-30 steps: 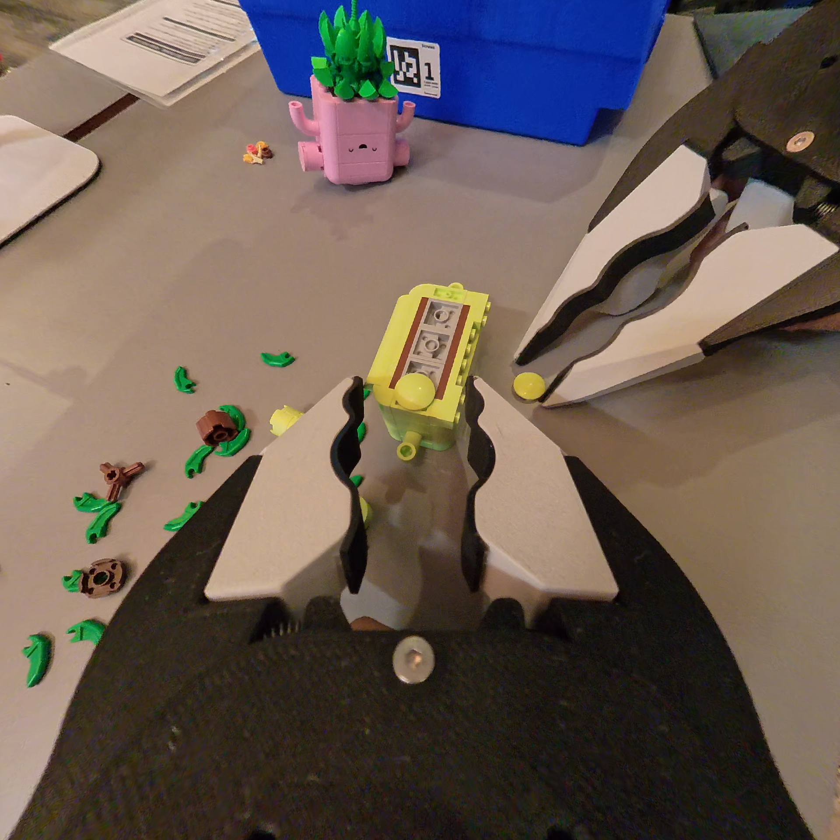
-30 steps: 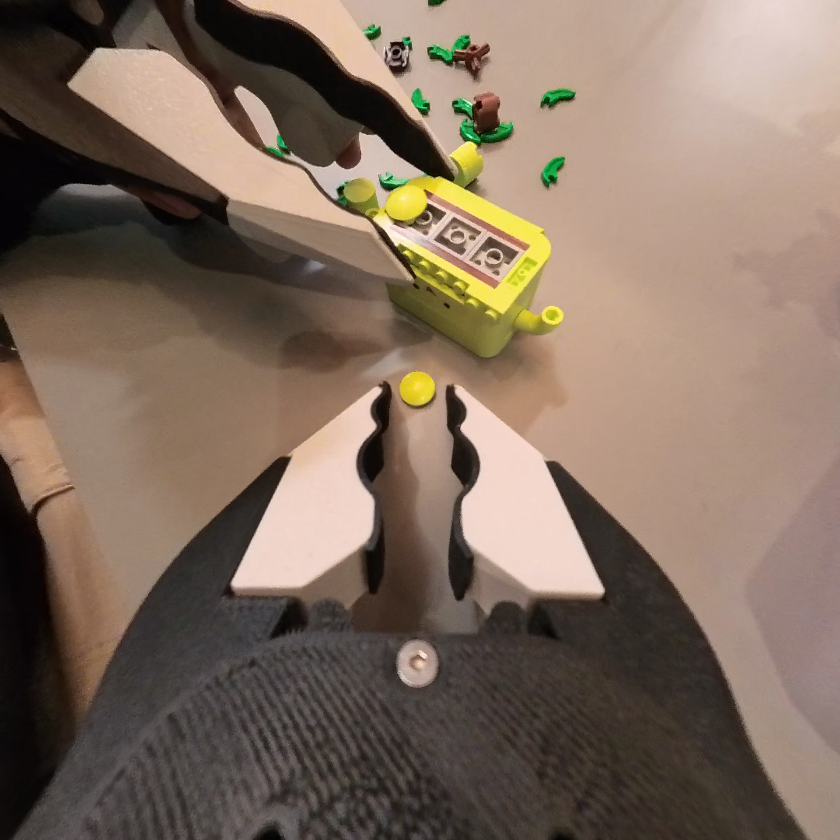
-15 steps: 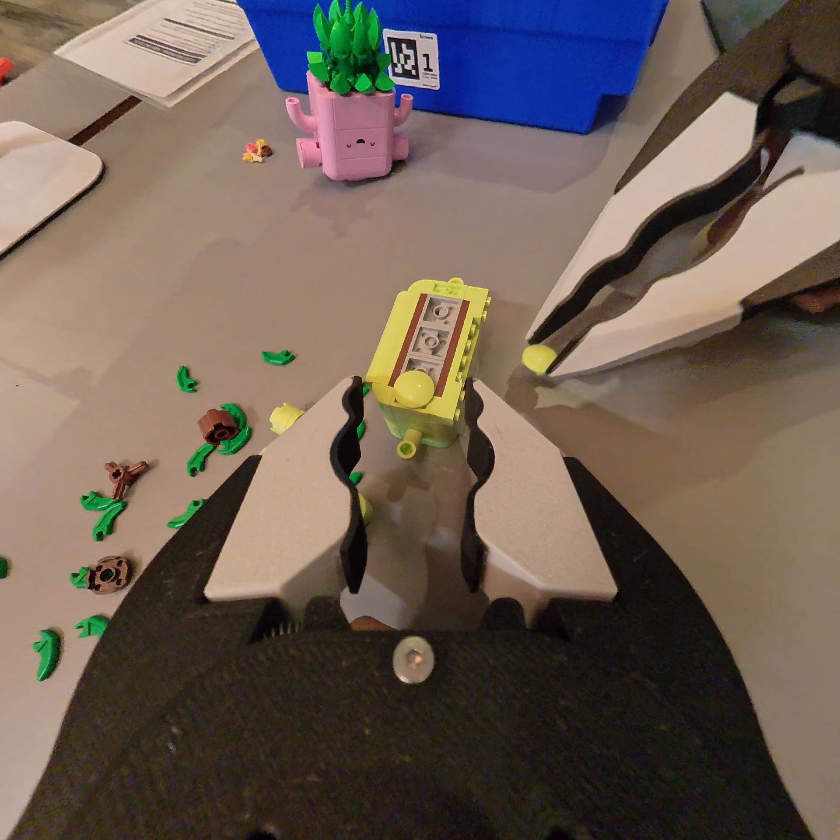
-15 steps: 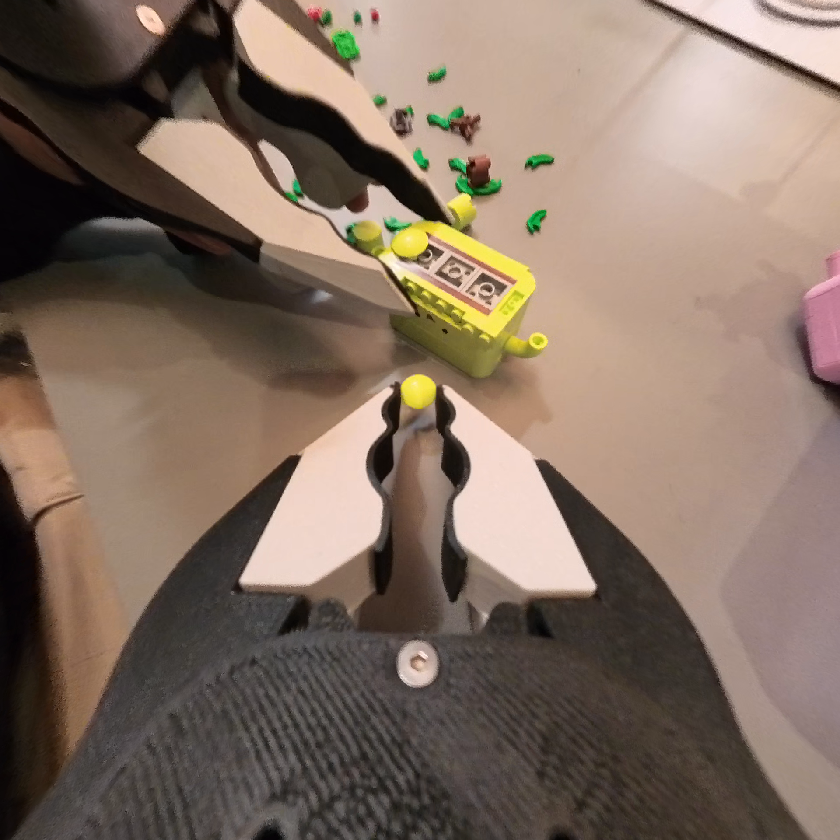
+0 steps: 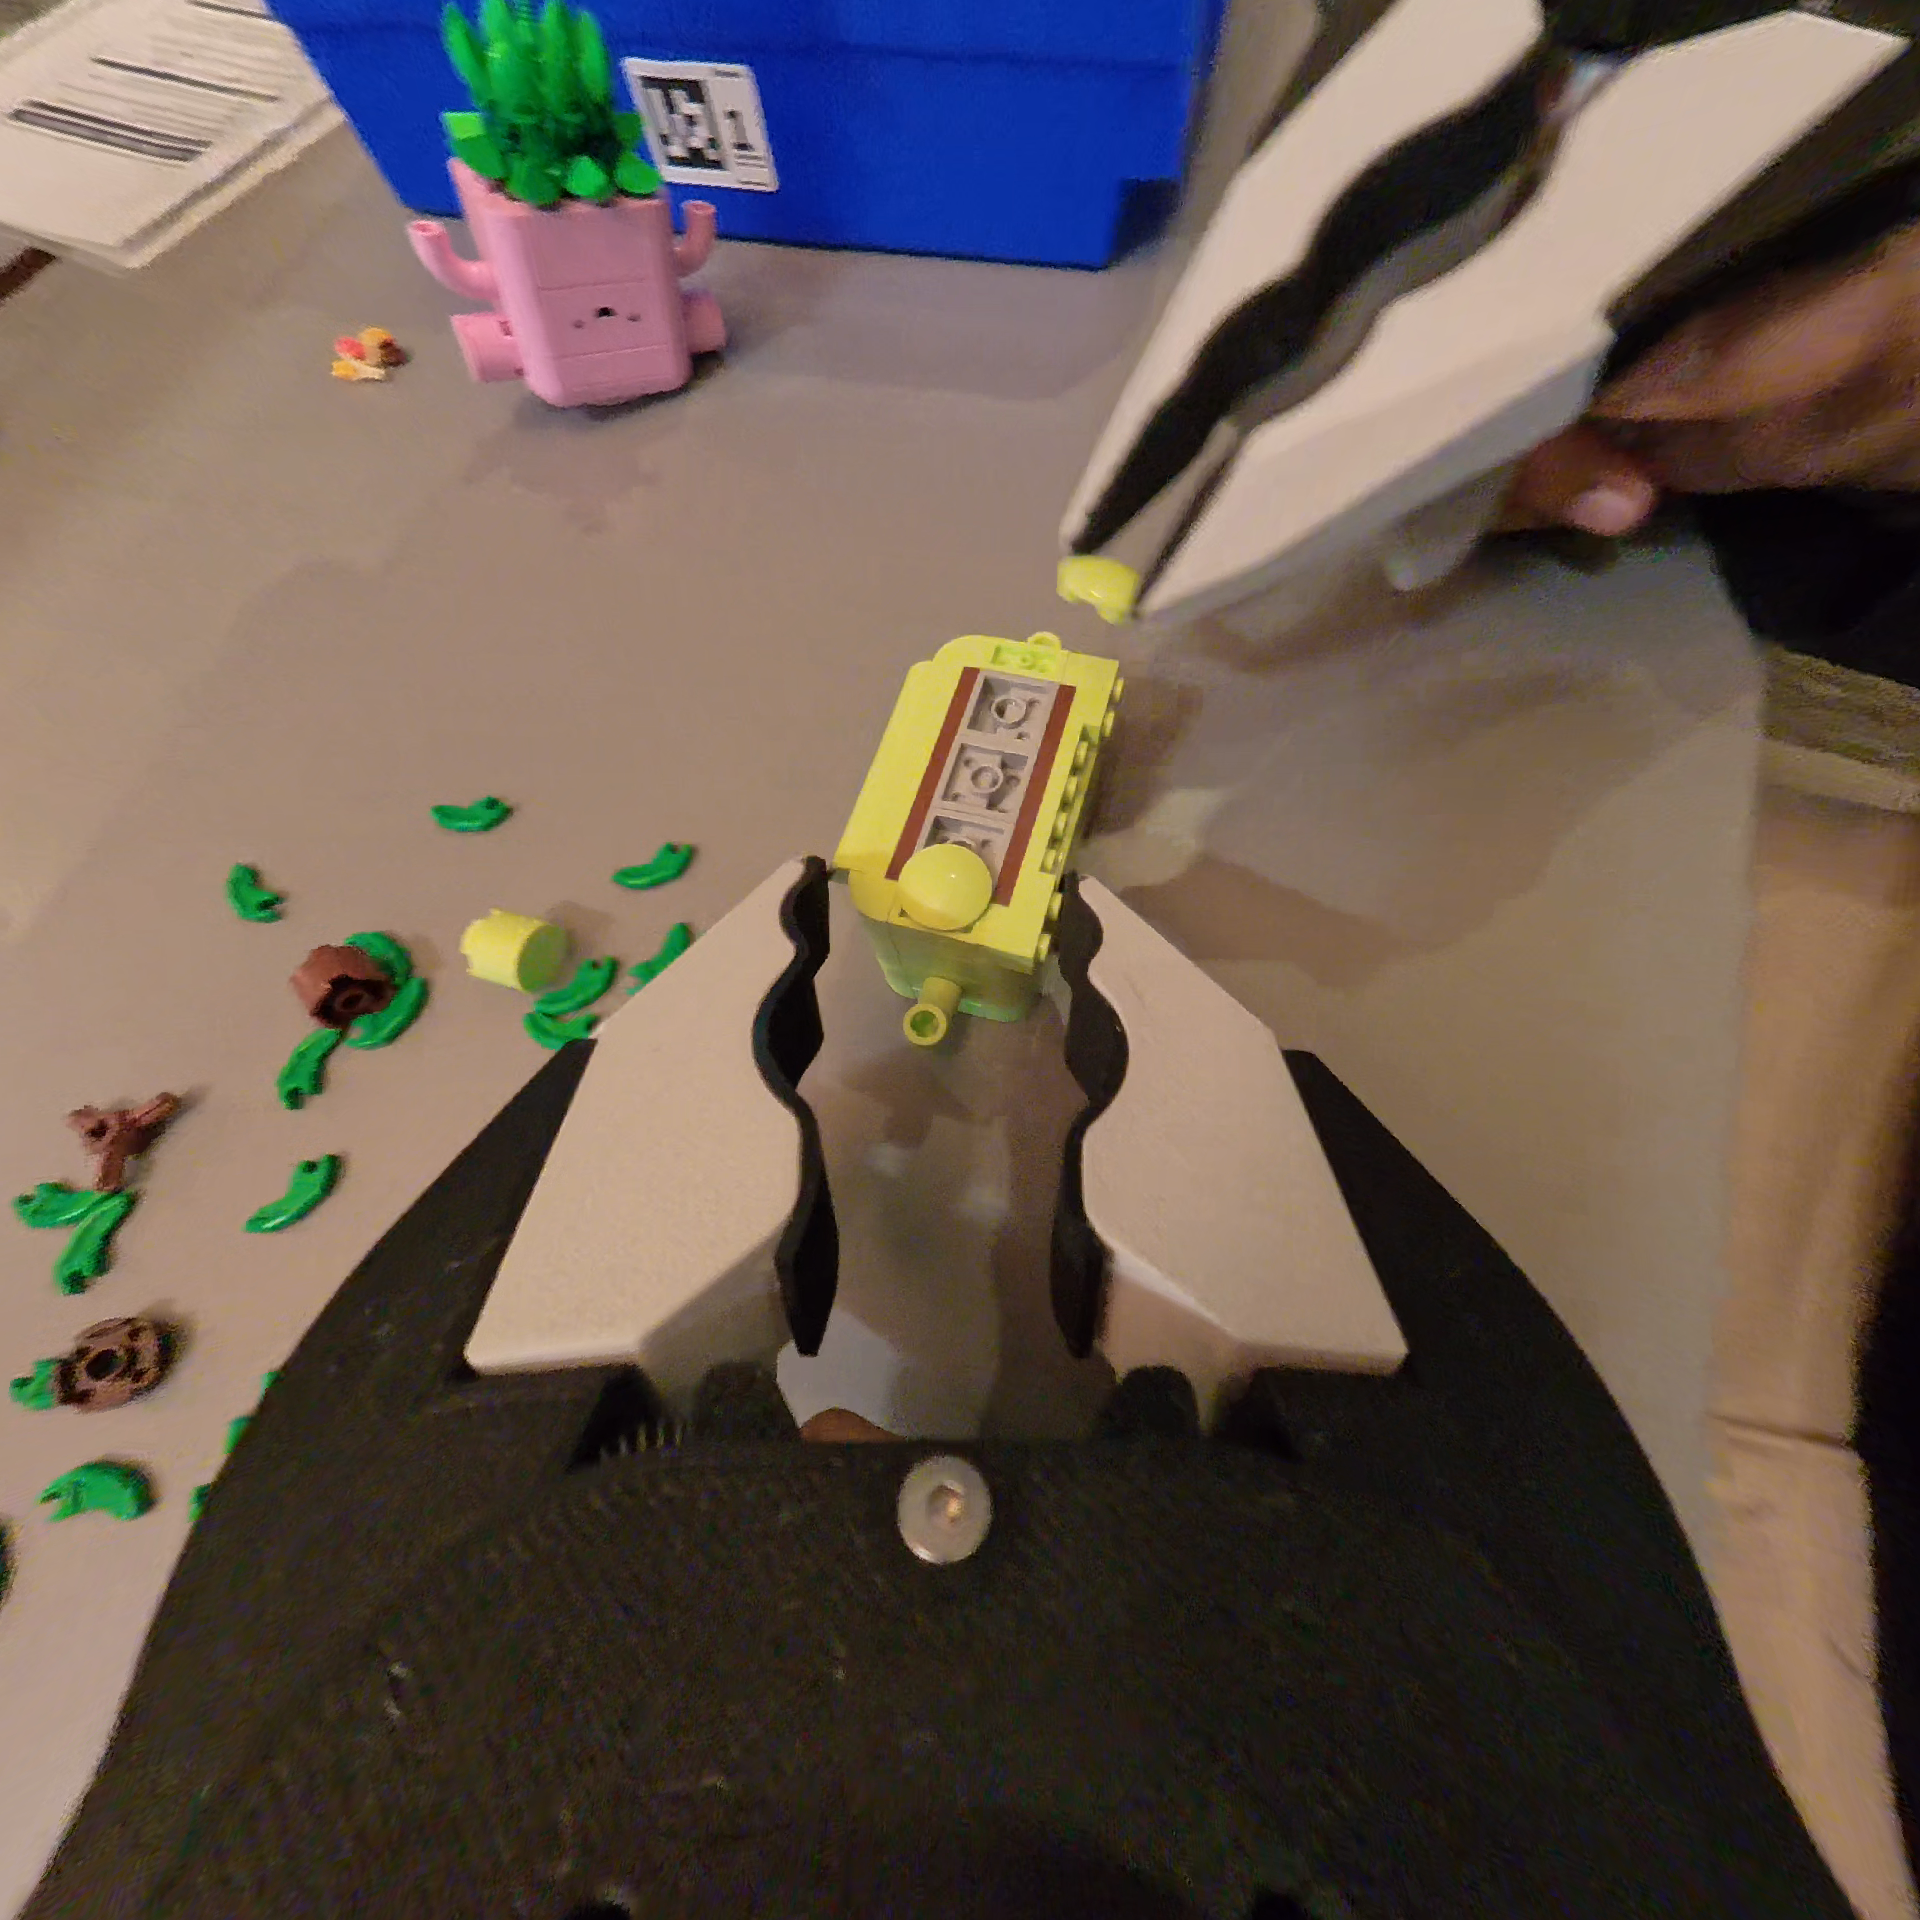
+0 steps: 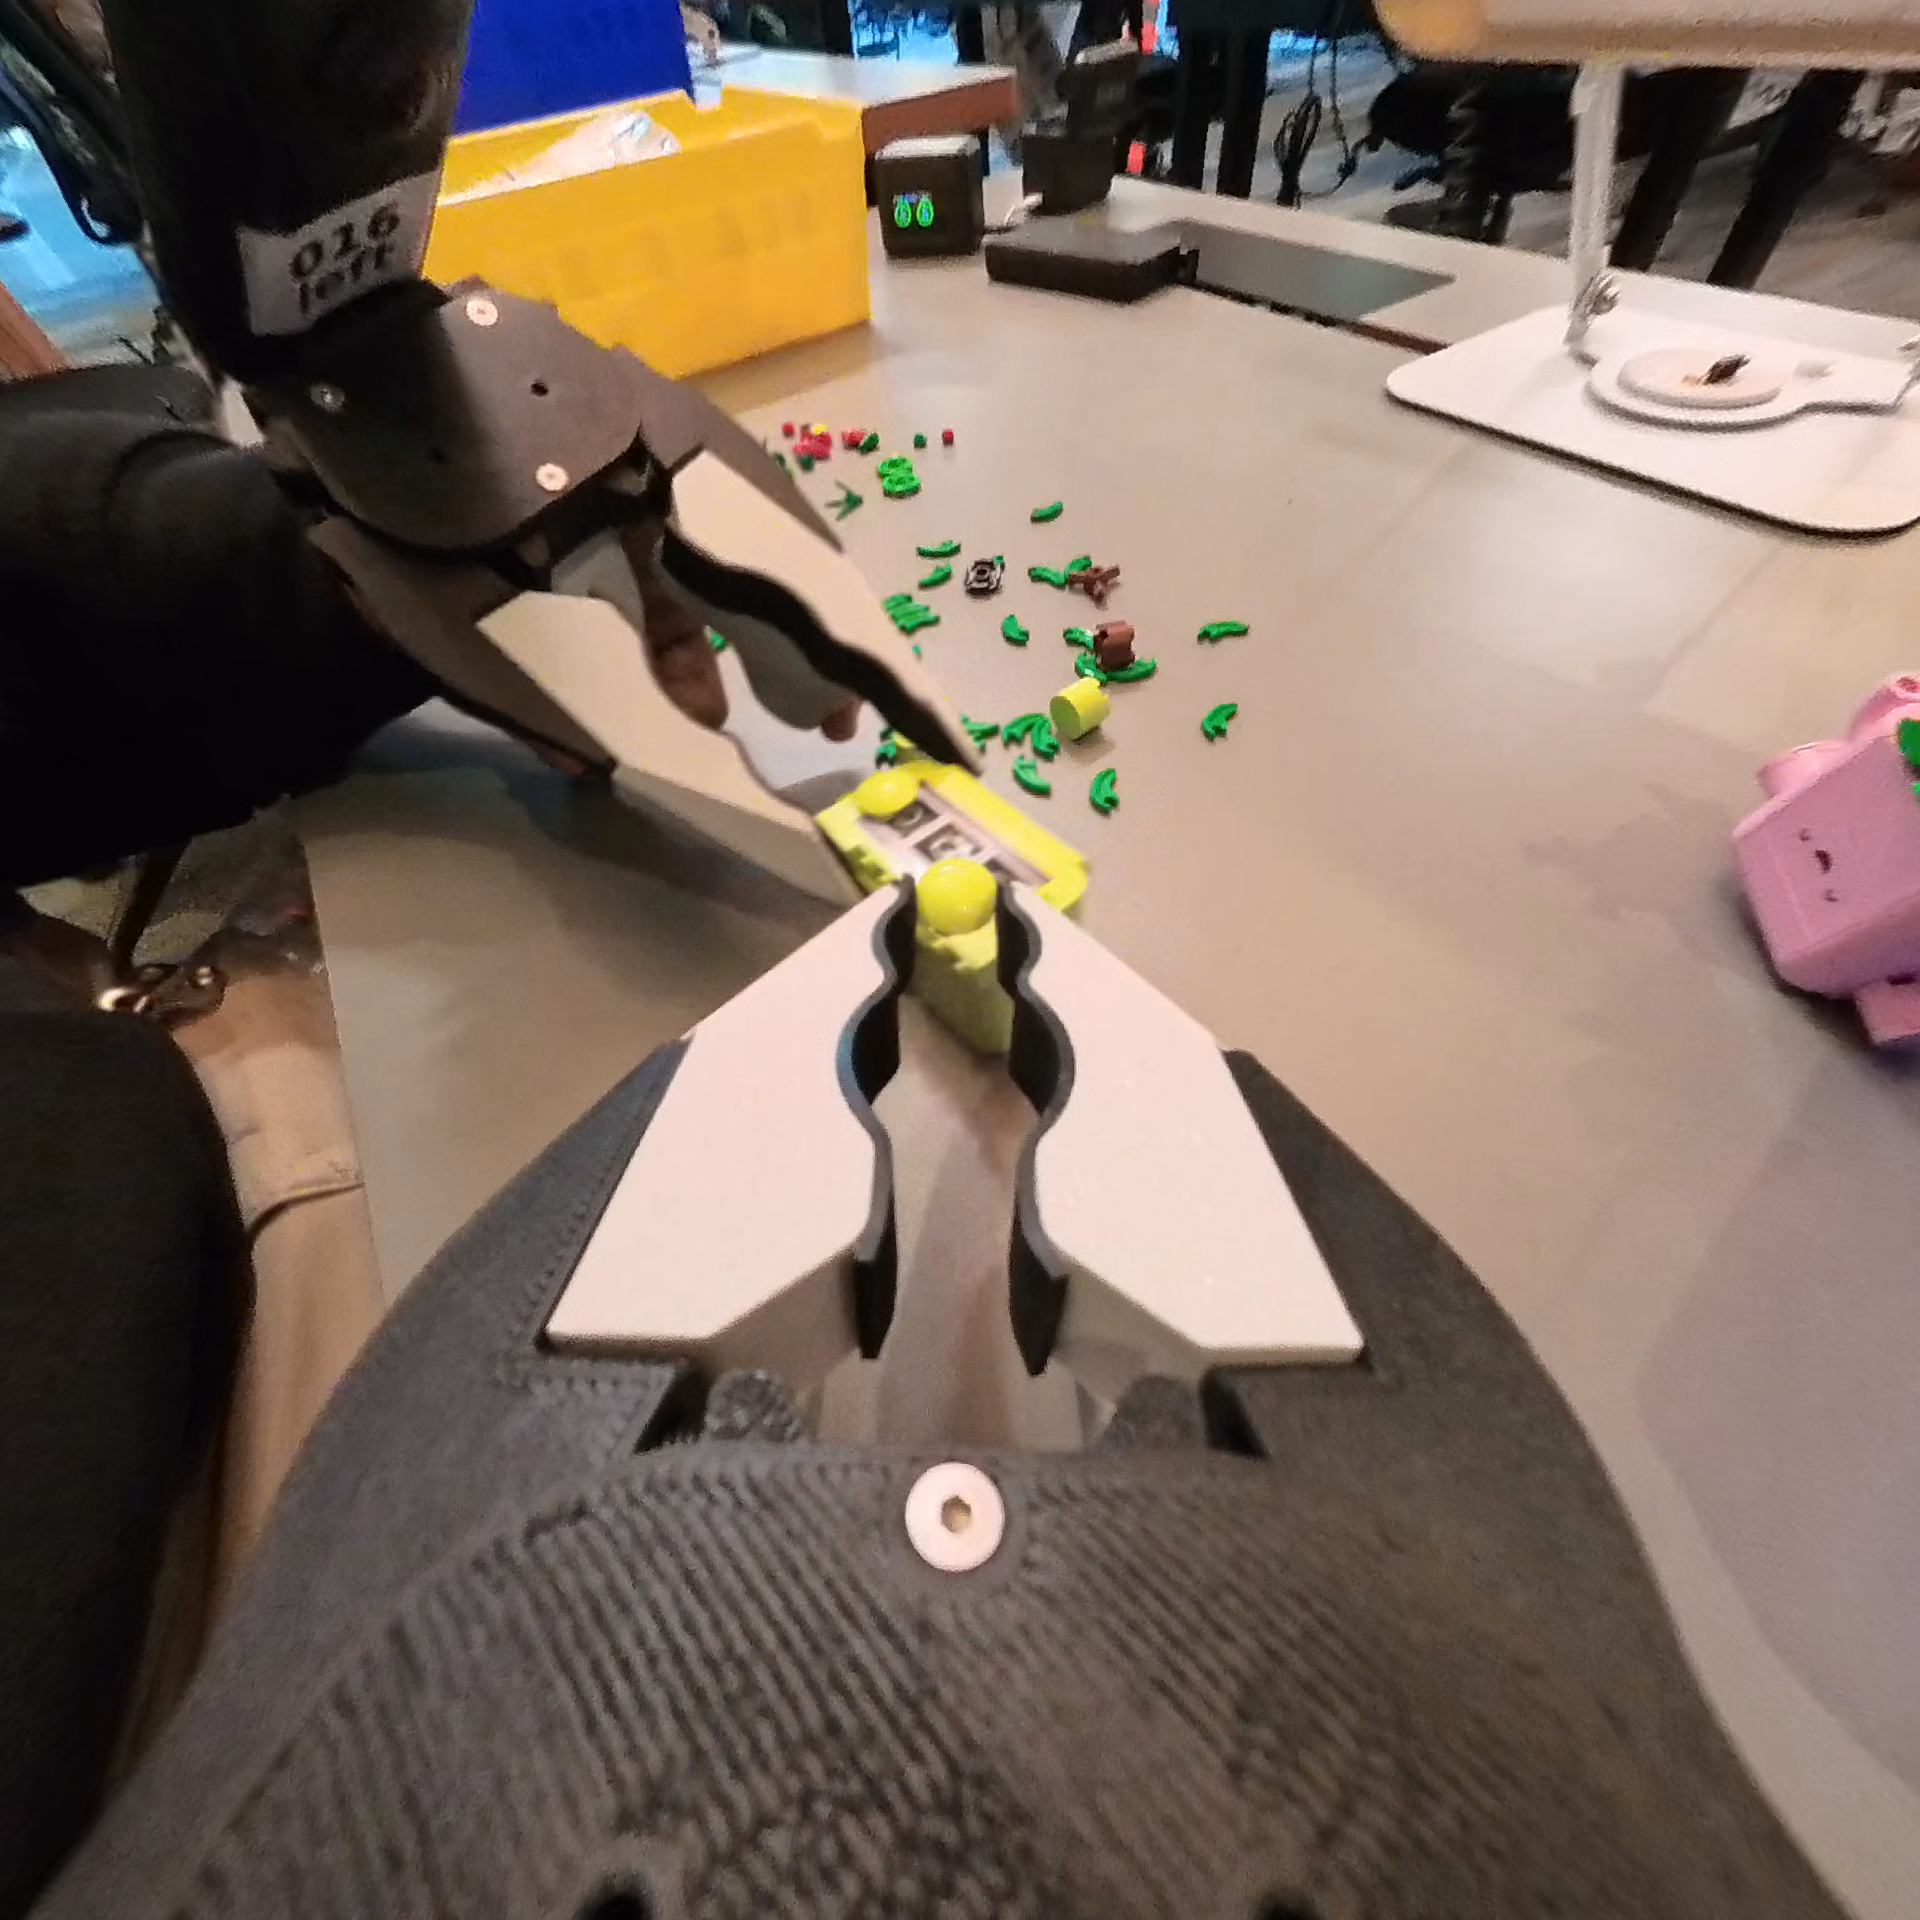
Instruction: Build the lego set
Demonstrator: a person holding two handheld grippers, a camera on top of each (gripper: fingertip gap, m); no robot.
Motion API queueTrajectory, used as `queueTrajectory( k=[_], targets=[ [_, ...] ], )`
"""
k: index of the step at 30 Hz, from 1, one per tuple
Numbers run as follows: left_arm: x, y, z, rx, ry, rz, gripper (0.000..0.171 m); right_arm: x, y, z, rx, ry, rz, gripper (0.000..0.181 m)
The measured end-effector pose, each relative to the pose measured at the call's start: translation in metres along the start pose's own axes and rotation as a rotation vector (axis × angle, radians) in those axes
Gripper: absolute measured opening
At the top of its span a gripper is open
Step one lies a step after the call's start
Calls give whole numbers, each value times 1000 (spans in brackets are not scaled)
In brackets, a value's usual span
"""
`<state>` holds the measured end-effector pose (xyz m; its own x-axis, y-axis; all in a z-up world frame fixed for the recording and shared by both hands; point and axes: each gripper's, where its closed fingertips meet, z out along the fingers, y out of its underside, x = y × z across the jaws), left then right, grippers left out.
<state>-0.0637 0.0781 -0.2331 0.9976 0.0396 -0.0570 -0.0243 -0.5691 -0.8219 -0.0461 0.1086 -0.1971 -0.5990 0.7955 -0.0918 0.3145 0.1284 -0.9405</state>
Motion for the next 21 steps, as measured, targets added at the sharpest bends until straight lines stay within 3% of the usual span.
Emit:
queueTrajectory(
  k=[6, 12, 21],
  targets=[
    [19, 11, -16, -12, 67, 112, 43, -16, 0, 4, -39, -54, -29, 13],
    [28, 13, -16, -6, 157, 91, 44, -25, 10, 0, -189, -173, -147, 13],
    [32, 24, -7, -89, 147, 145, 41, -33, 21, 0, -338, -345, -235, 13]
  ],
)
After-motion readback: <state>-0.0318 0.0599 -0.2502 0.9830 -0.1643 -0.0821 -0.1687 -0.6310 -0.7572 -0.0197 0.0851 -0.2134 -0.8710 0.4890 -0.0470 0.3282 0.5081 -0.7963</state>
